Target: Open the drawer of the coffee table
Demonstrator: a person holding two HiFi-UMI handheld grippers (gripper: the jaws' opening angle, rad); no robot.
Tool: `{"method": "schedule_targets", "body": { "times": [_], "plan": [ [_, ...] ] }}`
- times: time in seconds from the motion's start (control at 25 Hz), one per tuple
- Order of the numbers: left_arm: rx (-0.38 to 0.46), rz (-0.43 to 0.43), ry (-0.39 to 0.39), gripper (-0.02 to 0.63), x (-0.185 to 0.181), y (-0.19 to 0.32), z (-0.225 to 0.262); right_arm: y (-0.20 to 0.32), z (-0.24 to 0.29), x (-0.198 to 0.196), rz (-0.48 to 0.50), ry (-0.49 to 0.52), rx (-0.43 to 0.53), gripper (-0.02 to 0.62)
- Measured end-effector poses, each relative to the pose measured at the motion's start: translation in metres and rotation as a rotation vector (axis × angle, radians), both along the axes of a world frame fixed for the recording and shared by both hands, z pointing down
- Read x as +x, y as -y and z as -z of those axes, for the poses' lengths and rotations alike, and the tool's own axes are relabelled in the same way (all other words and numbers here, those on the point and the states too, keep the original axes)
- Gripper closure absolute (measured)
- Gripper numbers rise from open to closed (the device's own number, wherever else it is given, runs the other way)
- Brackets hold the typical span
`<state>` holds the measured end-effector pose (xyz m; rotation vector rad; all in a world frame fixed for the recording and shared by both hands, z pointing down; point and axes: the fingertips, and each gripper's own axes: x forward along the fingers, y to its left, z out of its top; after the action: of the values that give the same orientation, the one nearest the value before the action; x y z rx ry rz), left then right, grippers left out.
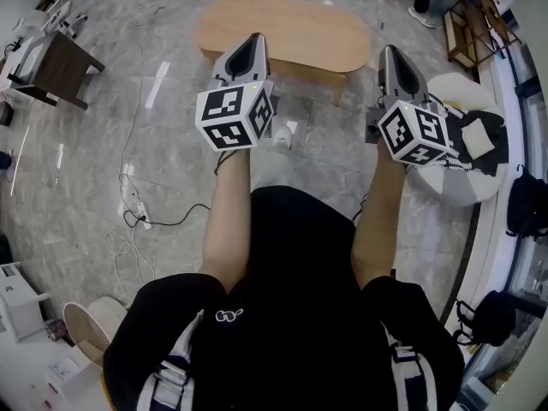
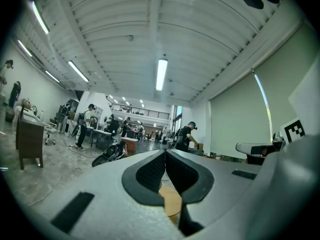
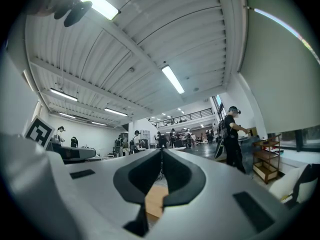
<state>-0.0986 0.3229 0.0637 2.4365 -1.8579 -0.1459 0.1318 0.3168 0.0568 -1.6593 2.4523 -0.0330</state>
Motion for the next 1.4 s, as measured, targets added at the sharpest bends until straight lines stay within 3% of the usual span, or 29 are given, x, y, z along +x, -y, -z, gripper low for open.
{"method": "schedule_targets", "body": {
  "times": [0.44, 0.8, 1.08, 1.4],
  "plan": [
    [0.016, 0.034, -0.014, 0.597, -0.021, 0.089, -0.006, 0.077, -0.006, 0.007, -0.070, 0.005, 0.024, 0.583],
    [0.014, -0.031, 0.021, 0.597, 0.000, 0.220, -0.003, 0.198, -0.006, 0.020, -0.116, 0.041, 0.022, 0.582],
    [-0.025, -0.088, 0.035, 0.597, -0.004, 0.337, -0.003, 0.310, -0.022, -0.012, -0.100, 0.043, -0.047, 0.581],
    [-0.064, -0.172, 0.033, 0.597, 0.017, 0.459, -0.008, 0.414, -0.024, 0.011, -0.183, 0.047, -0.094, 0.581]
  ]
}}
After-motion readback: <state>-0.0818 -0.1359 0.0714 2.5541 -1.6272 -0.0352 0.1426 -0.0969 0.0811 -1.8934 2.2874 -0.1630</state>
